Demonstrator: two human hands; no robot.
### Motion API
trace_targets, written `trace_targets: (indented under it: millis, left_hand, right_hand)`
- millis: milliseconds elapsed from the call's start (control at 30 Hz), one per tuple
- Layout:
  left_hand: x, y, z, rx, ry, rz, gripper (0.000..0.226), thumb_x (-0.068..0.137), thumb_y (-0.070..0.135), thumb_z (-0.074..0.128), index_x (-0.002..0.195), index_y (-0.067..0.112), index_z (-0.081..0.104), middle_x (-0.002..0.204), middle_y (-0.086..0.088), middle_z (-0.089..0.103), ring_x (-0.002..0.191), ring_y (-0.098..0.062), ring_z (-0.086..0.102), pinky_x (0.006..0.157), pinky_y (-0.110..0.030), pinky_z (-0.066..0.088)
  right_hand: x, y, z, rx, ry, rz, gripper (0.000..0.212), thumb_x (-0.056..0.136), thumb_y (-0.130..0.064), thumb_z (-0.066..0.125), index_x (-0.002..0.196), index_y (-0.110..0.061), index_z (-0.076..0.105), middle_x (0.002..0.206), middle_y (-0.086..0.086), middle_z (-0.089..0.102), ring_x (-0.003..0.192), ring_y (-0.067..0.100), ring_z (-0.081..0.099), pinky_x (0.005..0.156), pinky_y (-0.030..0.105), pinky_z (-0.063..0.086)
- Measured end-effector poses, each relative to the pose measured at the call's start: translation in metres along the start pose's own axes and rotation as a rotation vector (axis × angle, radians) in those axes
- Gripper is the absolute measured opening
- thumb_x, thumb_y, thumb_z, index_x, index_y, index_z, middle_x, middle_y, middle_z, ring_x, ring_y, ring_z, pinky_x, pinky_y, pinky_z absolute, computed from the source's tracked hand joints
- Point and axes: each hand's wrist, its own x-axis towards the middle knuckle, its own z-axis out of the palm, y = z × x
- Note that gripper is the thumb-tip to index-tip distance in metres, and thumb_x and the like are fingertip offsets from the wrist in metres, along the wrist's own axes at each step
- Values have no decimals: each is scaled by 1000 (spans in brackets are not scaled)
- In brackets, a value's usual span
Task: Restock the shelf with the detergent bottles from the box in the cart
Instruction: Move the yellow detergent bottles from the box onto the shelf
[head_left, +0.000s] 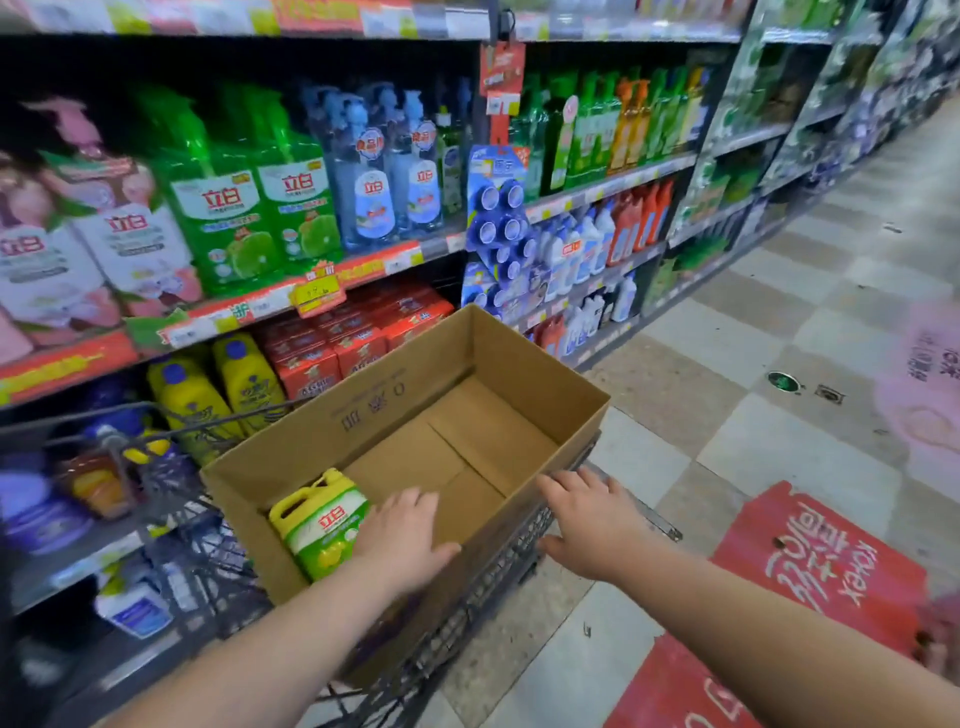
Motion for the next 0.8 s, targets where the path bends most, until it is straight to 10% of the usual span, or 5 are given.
trace_targets:
  millis: [800]
  left_hand:
    - [67, -131, 67, -553, -135, -939, 70, 83, 52, 58, 138, 17, 34, 131, -10, 45, 124, -29, 44, 101, -38, 41]
  right_hand:
    - [291, -107, 61, -193, -475, -570, 64, 90, -51, 48, 143, -19, 28, 149, 6, 34, 134, 28, 38, 106, 43, 36]
